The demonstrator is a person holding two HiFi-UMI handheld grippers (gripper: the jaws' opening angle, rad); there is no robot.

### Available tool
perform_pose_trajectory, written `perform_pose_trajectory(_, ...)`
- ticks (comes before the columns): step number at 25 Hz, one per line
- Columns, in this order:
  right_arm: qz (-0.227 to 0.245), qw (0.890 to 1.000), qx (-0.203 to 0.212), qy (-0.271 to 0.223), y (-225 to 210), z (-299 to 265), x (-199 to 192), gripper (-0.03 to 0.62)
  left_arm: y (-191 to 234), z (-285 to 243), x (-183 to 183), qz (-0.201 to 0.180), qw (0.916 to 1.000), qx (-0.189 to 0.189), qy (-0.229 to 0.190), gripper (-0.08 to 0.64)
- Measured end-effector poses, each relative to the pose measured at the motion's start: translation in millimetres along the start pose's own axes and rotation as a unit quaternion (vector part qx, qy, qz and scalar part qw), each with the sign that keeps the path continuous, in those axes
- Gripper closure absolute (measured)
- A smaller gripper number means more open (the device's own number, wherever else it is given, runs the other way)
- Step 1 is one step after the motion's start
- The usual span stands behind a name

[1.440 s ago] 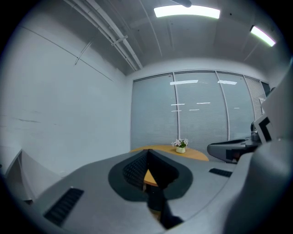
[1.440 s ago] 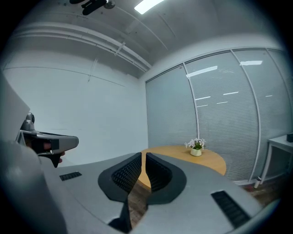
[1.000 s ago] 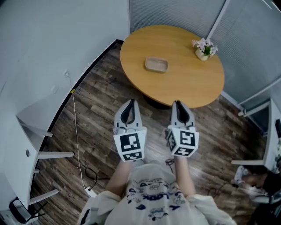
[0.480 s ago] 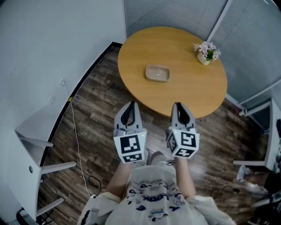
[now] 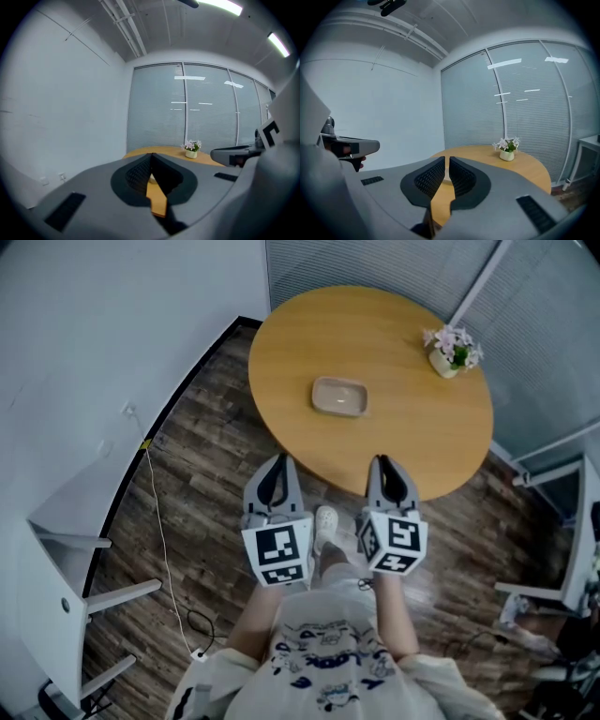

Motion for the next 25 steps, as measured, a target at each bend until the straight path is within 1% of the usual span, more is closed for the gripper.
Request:
perform_pose_trajectory(8, -0.001, 1.0, 0.012, 0.008, -24.4, -69.5, 14.9, 0.563, 7.5, -62.1, 11.4, 0.009, 0.9998, 0.016, 0.006, 0.556)
perform_pose_trajectory(13, 0.0, 1.0, 0.024, 0.02, -43.6, -116.3, 28.5, 0.563, 3.3, -107.6, 22.9, 0.014, 0.9995, 0.025, 0.017, 0.556)
perform_pose_trajectory(19, 0.002, 0.999, 0.036, 0.039, -65.6, -163.4, 35.7, 0.562, -2.3, -153.4, 26.2, 0.019, 0.9986, 0.031, 0.039, 0.557)
perform_pose_trajectory(25, -0.001, 0.996, 0.054, 0.067, -79.5, -203.1, 33.2, 0.561, -1.2, -188.8, 21.0, 0.03, 0.9968, 0.04, 0.063, 0.556)
Point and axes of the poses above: the fingertips, and each gripper's own axes: z backward along the fingers, y to its left, x out of its top, the point moved 2 cm from there along z, backward along the fingers, and after that the axes turned 8 degrees about y, right-handed, at the moved point
